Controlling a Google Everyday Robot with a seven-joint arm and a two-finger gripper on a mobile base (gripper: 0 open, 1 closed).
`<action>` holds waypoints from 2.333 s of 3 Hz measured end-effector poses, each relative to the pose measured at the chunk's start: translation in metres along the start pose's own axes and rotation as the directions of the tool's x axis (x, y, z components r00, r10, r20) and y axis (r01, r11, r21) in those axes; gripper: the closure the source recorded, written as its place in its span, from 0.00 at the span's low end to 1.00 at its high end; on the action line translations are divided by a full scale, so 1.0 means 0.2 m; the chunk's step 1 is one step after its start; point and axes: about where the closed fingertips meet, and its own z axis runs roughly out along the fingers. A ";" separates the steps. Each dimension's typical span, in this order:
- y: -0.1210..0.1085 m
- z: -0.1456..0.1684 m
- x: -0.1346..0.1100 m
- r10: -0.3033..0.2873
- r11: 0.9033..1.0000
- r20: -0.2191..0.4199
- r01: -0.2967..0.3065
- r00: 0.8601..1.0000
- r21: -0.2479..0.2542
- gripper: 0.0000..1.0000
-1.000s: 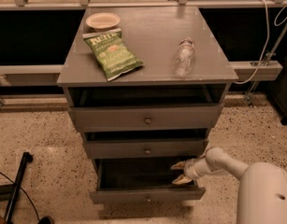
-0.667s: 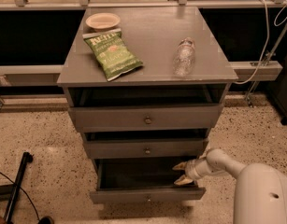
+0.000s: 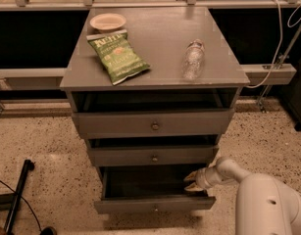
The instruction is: Open bottom drawer
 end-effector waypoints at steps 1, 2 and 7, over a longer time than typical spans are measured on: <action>0.00 0.03 0.07 0.024 1.000 -0.018 -0.023 1.000 0.001 0.71; 0.01 0.07 0.14 0.045 0.999 -0.037 -0.045 0.998 -0.007 0.72; 0.26 0.25 0.21 0.094 0.980 -0.065 -0.104 0.993 -0.167 0.71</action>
Offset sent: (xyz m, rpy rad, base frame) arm 0.0074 -0.0284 -0.0394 -0.0555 0.0507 -0.0615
